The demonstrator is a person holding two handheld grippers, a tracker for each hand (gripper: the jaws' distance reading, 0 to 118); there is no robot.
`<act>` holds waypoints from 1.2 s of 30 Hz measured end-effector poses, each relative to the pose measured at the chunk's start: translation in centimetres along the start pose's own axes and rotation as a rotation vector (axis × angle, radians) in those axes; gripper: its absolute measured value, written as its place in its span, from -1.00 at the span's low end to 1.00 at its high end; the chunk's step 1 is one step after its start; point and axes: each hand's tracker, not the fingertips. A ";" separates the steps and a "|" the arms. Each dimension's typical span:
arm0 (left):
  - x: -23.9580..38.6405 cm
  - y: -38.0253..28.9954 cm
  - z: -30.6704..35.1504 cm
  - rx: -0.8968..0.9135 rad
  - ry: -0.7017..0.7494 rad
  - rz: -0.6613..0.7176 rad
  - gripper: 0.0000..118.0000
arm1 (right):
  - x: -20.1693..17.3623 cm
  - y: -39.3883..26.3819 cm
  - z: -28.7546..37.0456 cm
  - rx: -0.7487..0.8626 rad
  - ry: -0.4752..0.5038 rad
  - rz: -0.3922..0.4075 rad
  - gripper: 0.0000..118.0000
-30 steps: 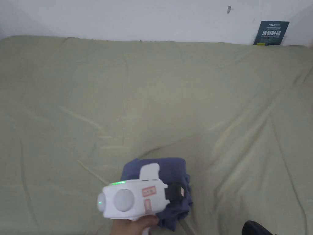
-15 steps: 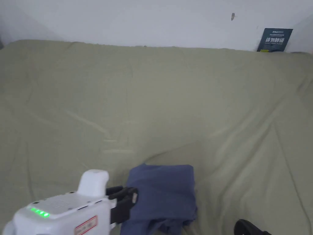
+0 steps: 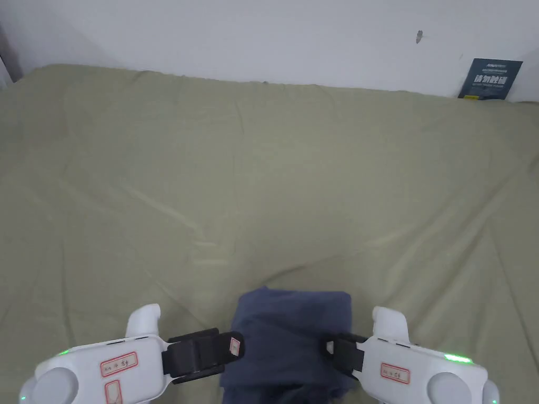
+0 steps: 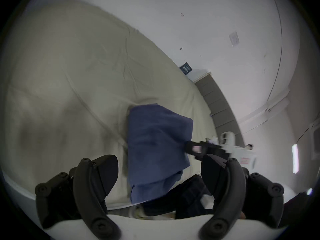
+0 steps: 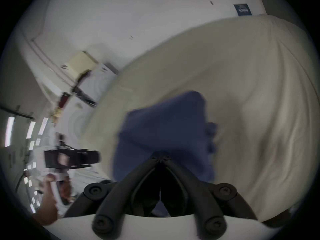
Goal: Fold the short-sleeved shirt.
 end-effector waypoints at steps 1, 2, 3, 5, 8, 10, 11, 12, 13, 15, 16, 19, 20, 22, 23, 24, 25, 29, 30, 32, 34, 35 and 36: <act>-0.9 0.2 -1.2 -0.020 -0.003 0.042 0.70 | 0.7 0.0 -0.5 -0.006 -0.056 -0.009 -1.00; -2.8 0.6 -2.6 -0.062 -0.036 0.086 0.70 | 1.9 0.0 -0.8 -0.019 0.001 -0.093 -1.00; -3.5 0.7 -3.5 -0.086 -0.058 0.116 0.70 | 2.8 -0.2 -1.3 -0.012 0.055 -0.155 -1.00; -5.0 0.2 -6.5 -0.156 -0.172 0.204 0.70 | 3.1 -0.1 -1.4 -0.001 0.063 -0.158 -1.00; -4.4 -1.2 -9.5 -0.131 -0.330 0.337 0.50 | 2.0 -0.4 -0.3 0.007 0.062 -0.101 -1.00; -4.6 -1.0 -10.4 -0.116 -0.120 0.263 -0.59 | 2.6 -0.5 0.2 0.019 0.081 -0.110 -1.00; -4.8 -1.3 -10.6 -0.108 -0.085 0.246 -0.59 | 2.6 -0.2 0.2 0.026 0.088 -0.118 -1.00; -5.1 -1.3 -10.2 -0.111 -0.165 0.276 -0.60 | 2.7 -0.3 0.4 0.027 0.098 -0.120 -1.00; -4.9 -1.1 -9.6 -0.099 -0.181 0.282 -0.60 | 2.6 -0.5 0.8 0.035 0.104 -0.114 -1.00; -3.5 -0.4 -7.4 -0.074 -0.074 0.184 -0.60 | 2.8 -0.9 1.5 0.049 0.116 -0.070 -1.00; -3.7 0.1 -6.3 -0.066 -0.069 0.165 -0.61 | 2.7 -1.0 2.0 0.052 0.121 -0.053 -1.00; -6.2 3.0 -1.2 -0.007 -0.016 0.181 -0.61 | 1.6 -1.5 3.4 0.054 0.114 -0.028 -1.00; -7.4 4.3 1.2 0.019 0.004 0.170 -0.61 | 1.3 -1.6 3.7 0.057 0.116 -0.029 -1.00; -10.0 7.4 6.5 0.069 0.106 0.116 -0.61 | 0.6 -2.0 4.1 0.054 0.120 -0.025 -1.00; -11.4 9.0 9.3 0.093 0.165 0.109 -0.61 | 0.4 -2.1 4.0 0.049 0.121 -0.019 -1.00; -12.4 10.5 11.9 0.113 0.231 0.097 -0.61 | 0.0 -2.3 4.0 0.041 0.116 -0.007 -1.00; -13.9 12.3 14.9 0.124 0.299 0.062 -0.61 | -0.5 -2.5 4.1 0.034 0.108 0.004 -1.00; -19.5 17.7 23.0 0.005 0.415 -0.008 -0.61 | -1.8 -3.0 3.8 0.020 0.117 -0.006 -1.00; -21.5 18.6 24.1 -0.034 0.439 -0.016 -0.61 | -2.2 -3.1 3.7 0.019 0.110 -0.002 -1.00; -25.2 19.3 26.3 -0.043 0.503 0.098 -0.59 | -3.0 -3.2 3.5 0.016 0.104 -0.008 -1.00; -26.5 18.6 27.4 0.032 0.420 0.143 -0.48 | -3.3 -3.3 3.5 0.023 0.115 -0.028 -1.00; -26.5 18.2 27.8 0.065 0.381 0.171 -0.48 | -3.3 -3.3 3.5 0.024 0.129 -0.052 -1.00; -26.2 18.0 28.0 0.084 0.375 0.179 -0.02 | -3.4 -3.2 3.6 0.023 0.123 -0.059 -1.00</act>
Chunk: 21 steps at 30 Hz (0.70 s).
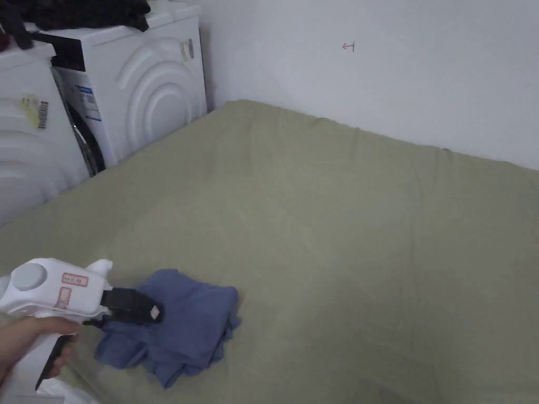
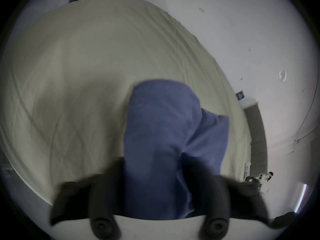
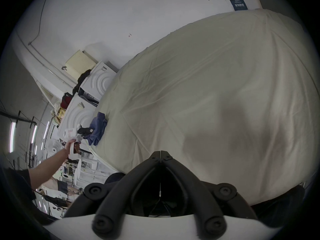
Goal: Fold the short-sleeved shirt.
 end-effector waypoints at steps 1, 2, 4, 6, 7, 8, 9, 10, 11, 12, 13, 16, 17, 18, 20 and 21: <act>0.3 -0.1 1.0 0.011 -0.022 -0.062 0.78 | -0.3 0.0 0.2 0.003 -0.009 0.007 -1.00; 0.4 -0.4 2.3 0.002 -0.025 -0.125 1.00 | -0.5 0.1 0.4 -0.001 -0.011 0.020 -1.00; 0.9 -0.7 5.5 0.042 0.044 -0.171 0.98 | -0.4 0.3 0.8 -0.003 -0.014 0.047 -1.00; 0.8 -1.1 9.3 0.061 0.155 -0.172 0.98 | -0.5 0.4 1.5 0.006 -0.011 0.061 -1.00; 1.4 -1.6 11.0 0.099 0.219 -0.173 0.88 | -0.7 0.5 2.1 0.022 -0.010 0.072 -1.00; 2.1 -2.2 12.5 0.165 0.325 -0.187 0.54 | -0.8 0.5 2.7 0.047 -0.016 0.086 -1.00; 3.6 -3.6 14.1 0.267 0.335 -0.243 -0.20 | -1.0 0.6 3.5 0.078 -0.028 0.102 -1.00; 5.3 -4.8 14.6 0.344 0.390 -0.329 -0.90 | -1.1 0.8 4.4 0.110 -0.040 0.118 -1.00; 7.6 -6.4 15.0 0.421 0.497 -0.381 -0.89 | -1.3 0.9 5.6 0.143 -0.054 0.135 -1.00; 9.9 -7.6 15.4 0.489 0.563 -0.430 -0.88 | -1.4 1.2 6.6 0.167 -0.059 0.152 -1.00; 12.3 -9.5 15.5 0.530 0.505 -0.445 -0.89 | -1.4 1.5 8.0 0.194 -0.053 0.174 -1.00; 18.9 -13.5 14.9 0.701 0.347 -0.590 -0.89 | -2.6 2.7 13.1 0.334 -0.135 0.331 -1.00; 21.9 -15.1 14.6 0.761 0.292 -0.596 -0.89 | -3.4 3.2 15.1 0.391 -0.169 0.403 -1.00; 27.9 -18.4 14.2 0.812 0.247 -0.621 -0.90 | -4.2 3.6 17.0 0.449 -0.187 0.458 -1.00; 34.3 -22.4 13.1 0.860 0.182 -0.661 -0.90 | -6.1 4.4 21.2 0.559 -0.206 0.539 -1.00; 37.4 -24.2 12.7 0.924 0.177 -0.726 -0.89 | -7.0 4.7 23.2 0.616 -0.232 0.567 -1.00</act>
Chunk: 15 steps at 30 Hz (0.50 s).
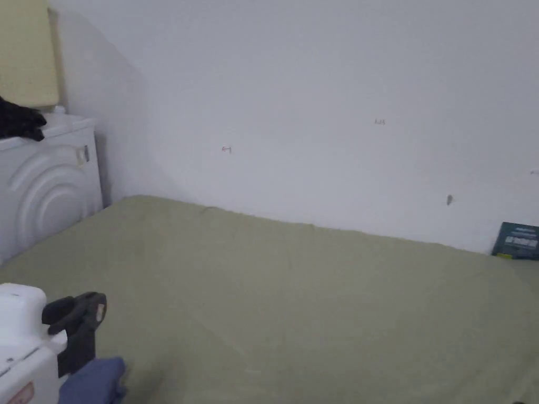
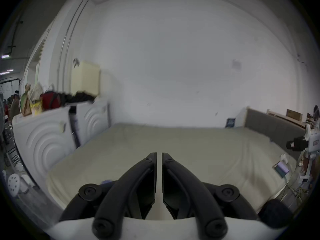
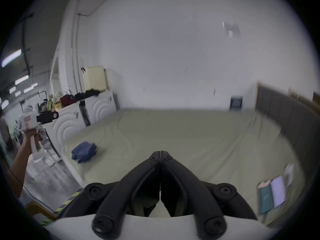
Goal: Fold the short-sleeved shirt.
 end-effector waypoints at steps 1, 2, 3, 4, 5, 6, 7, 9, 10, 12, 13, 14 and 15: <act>2.0 1.1 0.2 0.023 -0.035 0.026 -0.89 | 0.0 1.7 1.5 0.043 -0.036 0.028 -1.00; 4.7 1.9 0.5 0.061 -0.093 0.046 -0.89 | 0.2 3.2 2.8 0.076 -0.061 0.055 -1.00; 6.9 2.6 0.7 0.050 -0.131 0.057 -0.89 | 0.3 4.2 3.8 0.105 -0.084 0.074 -1.00; 9.3 3.3 0.9 0.044 -0.148 0.069 -0.89 | 0.3 5.0 4.7 0.126 -0.110 0.097 -1.00; 10.4 4.3 0.9 0.061 -0.153 0.021 -0.89 | 0.4 5.7 5.4 0.128 -0.135 0.115 -0.99; 11.8 4.9 1.3 0.097 -0.160 -0.020 -0.89 | 0.7 6.2 5.8 0.126 -0.162 0.118 -0.97; 13.2 5.3 1.7 0.125 -0.171 -0.041 -0.89 | 0.8 6.5 6.4 0.129 -0.183 0.093 -0.96; 14.7 6.1 2.4 0.133 -0.166 -0.046 -0.89 | 1.4 6.5 7.3 0.191 -0.195 0.018 -0.95; 15.6 6.4 2.7 0.129 -0.152 -0.042 -0.89 | 1.9 6.3 7.2 0.222 -0.196 -0.014 -0.95; 16.2 6.1 3.3 0.117 -0.177 -0.006 -0.89 | 2.6 5.9 6.6 0.244 -0.199 -0.029 -0.95; 15.8 5.4 3.3 0.116 -0.224 0.036 -0.89 | 2.8 5.8 6.4 0.233 -0.195 -0.029 -0.91; 15.9 4.8 3.6 0.115 -0.232 0.050 -0.89 | 3.0 5.5 6.2 0.232 -0.190 -0.028 -0.84; 16.2 4.3 3.8 0.119 -0.189 0.037 -0.89 | 2.9 5.1 6.0 0.244 -0.179 -0.020 -0.75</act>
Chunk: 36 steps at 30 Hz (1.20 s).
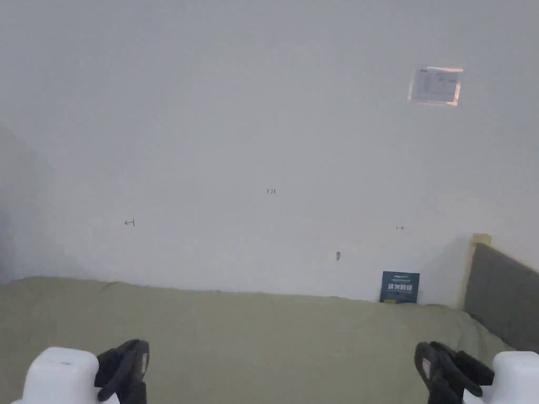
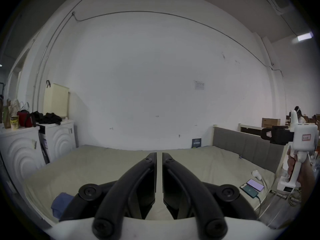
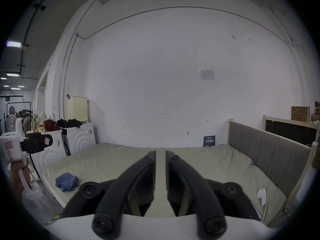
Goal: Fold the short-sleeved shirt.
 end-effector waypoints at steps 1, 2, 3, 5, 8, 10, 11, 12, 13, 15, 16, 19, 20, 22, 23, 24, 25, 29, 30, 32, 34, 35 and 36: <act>0.2 -0.4 0.1 -0.003 0.056 -0.026 -0.89 | -0.2 -0.3 -0.2 0.007 0.005 0.011 -0.69; -0.2 -0.5 0.0 -0.004 0.049 -0.050 -0.89 | -0.7 -0.4 -0.6 -0.005 -0.005 0.036 -0.69; -0.4 -0.5 -0.2 -0.014 0.039 -0.056 -0.89 | -1.1 -0.7 -1.0 -0.019 -0.017 0.061 -0.69; -0.4 -0.2 -0.4 -0.023 0.039 -0.062 -0.89 | -1.5 -0.9 -1.5 -0.021 -0.019 0.072 -0.69; -1.6 0.1 -1.1 -0.007 0.036 -0.055 -0.89 | -1.9 -0.9 -1.6 -0.016 -0.022 0.060 -0.69; -2.0 0.5 -1.6 -0.020 0.021 -0.050 -0.89 | -2.0 -0.9 -1.8 -0.020 -0.016 0.063 -0.69; -2.0 0.5 -1.8 -0.020 0.022 -0.054 -0.89 | -2.1 -1.0 -1.8 -0.024 -0.022 0.066 -0.67; -1.9 0.5 -1.9 -0.021 0.024 -0.058 -0.87 | -2.2 -1.1 -1.9 -0.024 -0.029 0.071 -0.63; -1.9 0.5 -2.1 -0.018 0.027 -0.061 -0.79 | -2.2 -1.2 -1.9 -0.025 -0.035 0.071 -0.55; -2.4 0.2 -2.7 -0.025 0.018 -0.054 -0.72 | -2.2 -1.2 -1.8 -0.030 -0.034 0.068 -0.48; -2.4 0.2 -2.8 -0.026 0.015 -0.051 -0.64 | -2.2 -1.3 -1.9 -0.035 -0.035 0.064 -0.43; -2.2 0.1 -2.8 -0.019 0.018 -0.051 0.06 | -2.3 -1.4 -1.9 -0.041 -0.044 0.069 -0.18; -2.2 0.1 -2.9 -0.018 0.018 -0.048 0.27 | -2.3 -1.4 -1.8 -0.042 -0.045 0.070 -0.10; -2.2 0.0 -2.9 -0.025 0.007 -0.042 0.33 | -2.4 -1.3 -1.8 -0.042 -0.040 0.066 0.02; -2.2 -0.1 -2.9 -0.026 0.005 -0.044 0.33 | -2.4 -1.3 -1.7 -0.041 -0.039 0.065 0.02; -2.0 -0.1 -3.0 -0.027 0.009 -0.048 0.34 | -2.5 -1.3 -1.7 -0.040 -0.040 0.064 0.15; -1.9 -0.2 -3.1 -0.025 0.014 -0.052 0.42 | -2.6 -1.2 -1.7 -0.038 -0.039 0.066 0.36; -1.7 -0.3 -2.8 -0.033 0.000 -0.036 1.00 | -2.9 -1.0 -1.7 -0.024 -0.036 0.065 0.99; -1.7 -0.3 -2.6 -0.017 0.007 -0.038 1.00 | -2.9 -0.9 -1.6 -0.014 -0.029 0.056 1.00; -1.8 -0.4 -2.6 -0.014 0.015 -0.033 1.00 | -2.9 -0.7 -1.5 0.002 -0.016 0.028 1.00; -2.0 -0.4 -2.7 -0.015 0.018 -0.036 1.00 | -2.9 -0.5 -1.7 0.000 -0.021 0.011 1.00; -2.0 -0.4 -2.8 -0.015 0.022 -0.037 1.00 | -2.9 -0.5 -1.7 -0.002 -0.030 0.015 1.00; -2.1 -0.5 -2.8 -0.012 0.026 -0.036 1.00 | -3.0 -0.5 -1.6 -0.002 -0.039 0.026 1.00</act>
